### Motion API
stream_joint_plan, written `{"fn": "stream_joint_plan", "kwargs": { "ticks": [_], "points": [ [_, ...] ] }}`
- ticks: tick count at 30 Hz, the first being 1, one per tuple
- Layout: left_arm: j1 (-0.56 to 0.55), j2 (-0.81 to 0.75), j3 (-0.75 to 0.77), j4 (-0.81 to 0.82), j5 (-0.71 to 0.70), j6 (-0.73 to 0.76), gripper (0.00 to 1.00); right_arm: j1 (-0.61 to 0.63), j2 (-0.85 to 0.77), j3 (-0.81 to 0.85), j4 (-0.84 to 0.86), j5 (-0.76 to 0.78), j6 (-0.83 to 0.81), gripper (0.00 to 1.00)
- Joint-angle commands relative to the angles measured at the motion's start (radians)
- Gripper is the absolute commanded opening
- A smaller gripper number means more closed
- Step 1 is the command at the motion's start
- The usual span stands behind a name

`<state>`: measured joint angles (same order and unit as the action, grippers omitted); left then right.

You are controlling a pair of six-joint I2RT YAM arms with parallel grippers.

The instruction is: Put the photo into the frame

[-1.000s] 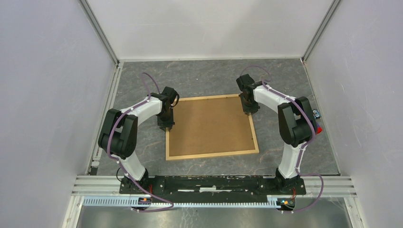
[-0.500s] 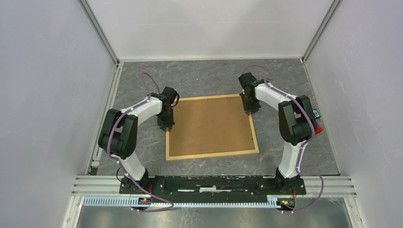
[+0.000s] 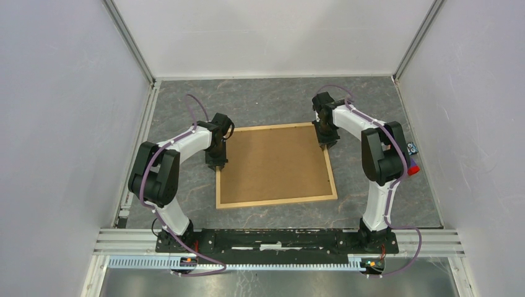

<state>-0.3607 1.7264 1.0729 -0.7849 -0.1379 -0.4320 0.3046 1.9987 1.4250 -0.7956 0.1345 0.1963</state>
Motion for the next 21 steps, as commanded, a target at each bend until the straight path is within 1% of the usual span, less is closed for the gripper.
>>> {"fn": "stream_joint_plan", "kwargs": {
  "ticks": [1,5,8,10,12,14,18,20,21],
  "points": [
    [-0.032,0.064,-0.047,-0.017,0.046,-0.014,0.02,-0.032,0.152,-0.08,0.125,0.07,-0.005,0.27],
    [-0.033,0.065,-0.047,-0.017,0.046,-0.014,0.02,-0.029,0.173,-0.083,0.142,0.071,0.002,0.28],
    [-0.035,0.066,-0.045,-0.017,0.045,-0.014,0.02,-0.02,0.171,-0.074,0.149,0.024,-0.007,0.3],
    [-0.034,0.066,-0.045,-0.016,0.045,-0.014,0.02,-0.018,0.145,-0.073,0.155,-0.052,-0.018,0.34],
    [-0.036,0.065,-0.045,-0.017,0.046,-0.013,0.02,-0.018,0.085,-0.093,0.172,-0.116,-0.02,0.39],
    [-0.037,0.062,-0.046,-0.017,0.041,-0.014,0.02,-0.019,0.017,-0.11,0.175,-0.121,-0.021,0.45],
    [-0.037,0.061,-0.045,-0.017,0.047,-0.014,0.02,-0.022,-0.091,-0.125,0.164,-0.112,-0.042,0.59],
    [-0.036,0.058,-0.045,-0.017,0.048,-0.016,0.02,-0.03,-0.131,-0.136,0.174,-0.114,-0.047,0.64],
    [-0.036,0.059,-0.045,-0.016,0.048,-0.017,0.02,-0.035,-0.143,-0.132,0.173,-0.116,-0.046,0.64]
  ]
}}
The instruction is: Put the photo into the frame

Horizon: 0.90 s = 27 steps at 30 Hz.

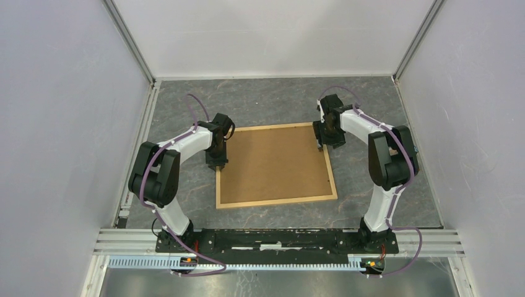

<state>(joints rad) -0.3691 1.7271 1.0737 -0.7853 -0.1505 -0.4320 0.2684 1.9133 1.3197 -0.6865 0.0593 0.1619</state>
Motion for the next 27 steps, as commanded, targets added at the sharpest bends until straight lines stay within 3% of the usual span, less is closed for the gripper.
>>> {"fn": "stream_joint_plan", "kwargs": {
  "ticks": [1,6,12,19,24,27],
  "points": [
    [-0.028,0.059,-0.044,-0.017,0.061,-0.017,0.02,-0.002,-0.062,-0.019,0.06,-0.051,-0.011,0.64],
    [-0.026,0.048,-0.044,-0.017,0.028,-0.019,0.02,-0.005,-0.085,-0.022,0.083,-0.057,-0.009,0.63],
    [-0.02,0.037,-0.04,-0.016,0.034,-0.009,0.03,-0.004,-0.088,-0.03,0.103,-0.024,-0.009,0.54],
    [0.047,-0.025,-0.057,0.02,0.146,0.006,0.27,-0.004,-0.161,-0.111,0.155,-0.048,-0.011,0.51],
    [0.097,-0.059,-0.066,0.014,0.192,0.009,0.51,-0.004,-0.232,-0.243,0.237,-0.031,-0.015,0.58],
    [0.115,-0.041,-0.066,0.015,0.2,0.009,0.58,-0.004,-0.239,-0.292,0.271,-0.044,-0.01,0.6]
  ]
}}
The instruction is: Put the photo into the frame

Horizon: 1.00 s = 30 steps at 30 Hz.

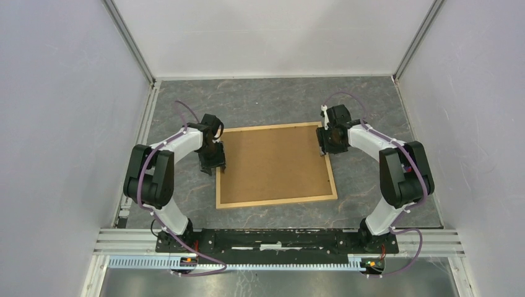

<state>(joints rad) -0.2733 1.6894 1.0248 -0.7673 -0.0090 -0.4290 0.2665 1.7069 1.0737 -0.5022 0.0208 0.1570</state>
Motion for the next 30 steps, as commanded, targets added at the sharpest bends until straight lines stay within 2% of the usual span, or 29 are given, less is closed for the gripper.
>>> {"fn": "stream_joint_plan", "kwargs": {
  "ticks": [1,3,7,13,15,18,21,25,28,30],
  "points": [
    [0.022,0.007,-0.02,0.004,0.061,0.005,0.59,-0.002,-0.029,-0.054,0.095,-0.012,-0.001,0.61],
    [0.026,0.026,-0.031,0.022,0.081,-0.004,0.6,-0.001,-0.023,-0.068,0.116,-0.019,0.007,0.61],
    [0.027,0.047,-0.066,0.059,0.165,-0.037,0.53,-0.001,-0.025,-0.104,0.165,-0.097,0.029,0.62],
    [0.026,0.014,-0.143,0.113,0.243,-0.081,0.48,-0.001,0.001,-0.123,0.215,-0.154,0.057,0.62],
    [0.026,0.006,-0.167,0.127,0.286,-0.099,0.34,-0.002,0.012,-0.12,0.223,-0.157,0.064,0.62],
    [0.024,-0.018,-0.211,0.16,0.339,-0.139,0.28,-0.001,0.031,-0.099,0.241,-0.162,0.081,0.61],
    [-0.001,-0.08,-0.281,0.218,0.371,-0.199,0.29,0.0,0.066,-0.053,0.269,-0.175,0.107,0.61],
    [-0.097,-0.143,-0.315,0.235,0.374,-0.263,0.31,0.003,0.163,0.078,0.289,-0.205,0.128,0.61],
    [-0.171,-0.205,-0.323,0.239,0.378,-0.307,0.42,0.008,0.261,0.256,0.235,-0.229,0.121,0.61],
    [-0.176,-0.257,-0.329,0.231,0.389,-0.319,0.64,0.01,0.302,0.367,0.154,-0.226,0.086,0.62]
  ]
}}
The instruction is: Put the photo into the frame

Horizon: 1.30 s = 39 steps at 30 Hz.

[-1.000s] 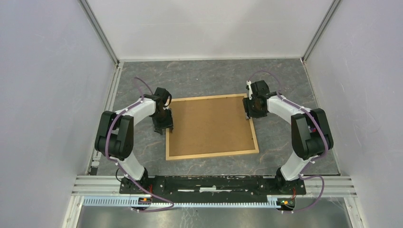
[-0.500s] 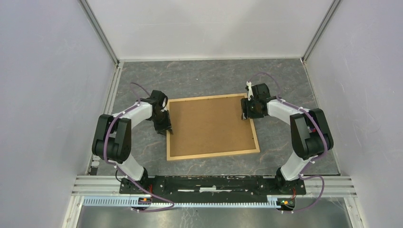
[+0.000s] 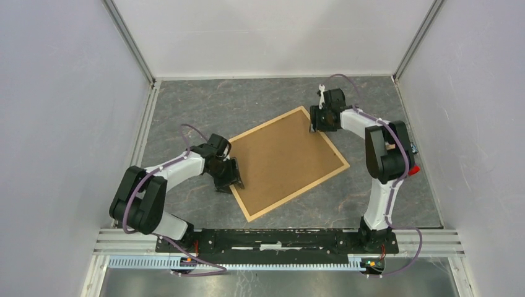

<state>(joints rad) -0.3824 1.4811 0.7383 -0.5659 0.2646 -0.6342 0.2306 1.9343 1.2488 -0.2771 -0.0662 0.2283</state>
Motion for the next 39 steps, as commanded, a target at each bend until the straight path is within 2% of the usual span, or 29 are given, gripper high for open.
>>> {"fn": "stream_joint_plan", "kwargs": {
  "ticks": [1,2,4,6,11,14,18,20,22,26,33,39],
  "points": [
    [-0.066,-0.077,-0.036,0.011,0.102,-0.106,0.74,0.047,0.078,0.229,-0.103,-0.122,-0.012,0.64],
    [-0.066,-0.101,-0.021,-0.02,0.08,-0.09,0.84,0.047,0.067,0.251,-0.133,-0.084,-0.034,0.68],
    [-0.063,-0.146,0.023,-0.089,0.009,-0.042,0.96,0.047,0.014,0.25,-0.178,0.02,-0.064,0.75],
    [-0.056,-0.179,0.077,-0.136,-0.054,0.01,1.0,0.047,-0.074,0.194,-0.196,0.107,-0.079,0.8],
    [-0.003,-0.14,0.249,-0.159,-0.16,0.128,1.0,0.046,-0.344,-0.079,-0.131,0.096,-0.087,0.86],
    [0.007,-0.023,0.406,-0.14,-0.208,0.209,1.0,0.046,-0.481,-0.23,-0.101,0.068,-0.084,0.86],
    [0.01,0.147,0.588,-0.088,-0.289,0.266,1.0,0.046,-0.621,-0.344,-0.087,0.068,-0.079,0.86],
    [0.009,0.205,0.632,-0.029,-0.255,0.28,1.0,0.044,-0.669,-0.378,-0.082,0.038,-0.079,0.86],
    [0.007,0.288,0.68,0.054,-0.193,0.33,1.0,0.045,-0.709,-0.416,-0.074,0.013,-0.082,0.86],
    [0.007,0.486,0.845,0.025,-0.188,0.419,0.96,0.045,-0.761,-0.474,-0.063,-0.018,-0.083,0.86],
    [0.009,0.639,1.008,-0.043,-0.23,0.473,0.9,0.046,-0.811,-0.557,-0.05,-0.039,-0.084,0.86],
    [0.006,0.672,0.973,-0.036,-0.211,0.46,0.79,0.043,-0.821,-0.566,-0.065,-0.028,-0.085,0.85]
  ]
}}
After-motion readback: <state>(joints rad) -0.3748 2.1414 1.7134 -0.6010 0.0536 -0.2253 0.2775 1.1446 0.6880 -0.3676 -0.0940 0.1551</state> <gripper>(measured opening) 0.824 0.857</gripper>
